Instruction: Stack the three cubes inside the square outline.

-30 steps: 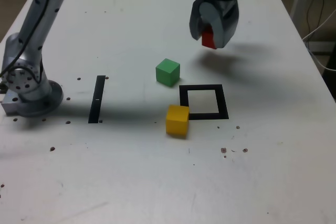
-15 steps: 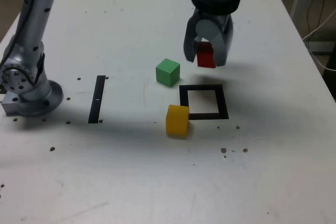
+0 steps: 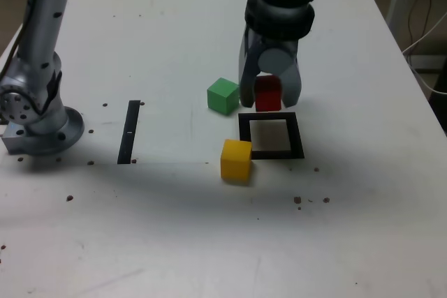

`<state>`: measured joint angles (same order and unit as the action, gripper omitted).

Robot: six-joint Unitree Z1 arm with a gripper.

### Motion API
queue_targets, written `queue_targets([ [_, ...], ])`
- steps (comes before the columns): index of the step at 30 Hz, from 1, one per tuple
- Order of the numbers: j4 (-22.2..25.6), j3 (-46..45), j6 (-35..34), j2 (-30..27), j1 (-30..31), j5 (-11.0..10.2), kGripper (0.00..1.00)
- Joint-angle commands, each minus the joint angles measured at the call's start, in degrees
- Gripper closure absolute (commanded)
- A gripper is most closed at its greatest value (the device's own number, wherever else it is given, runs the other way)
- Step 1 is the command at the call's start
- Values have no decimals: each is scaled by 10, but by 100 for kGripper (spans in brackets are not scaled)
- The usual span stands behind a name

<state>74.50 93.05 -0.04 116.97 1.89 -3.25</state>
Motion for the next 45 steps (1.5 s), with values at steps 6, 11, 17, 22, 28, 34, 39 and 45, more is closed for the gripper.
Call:
queue_targets([
  [6,-6,-18,-12,16,12,12,67],
  [11,-20,-23,-17,25,24,27,67],
  [17,-32,-23,-17,39,29,36,67],
  [22,-38,-23,-17,46,28,35,67],
  [28,-47,-26,-13,52,25,33,54],
  [34,-59,-35,-6,53,20,34,2],
  [39,-60,-42,-5,49,18,33,0],
  [45,-59,-50,-3,29,18,21,0],
])
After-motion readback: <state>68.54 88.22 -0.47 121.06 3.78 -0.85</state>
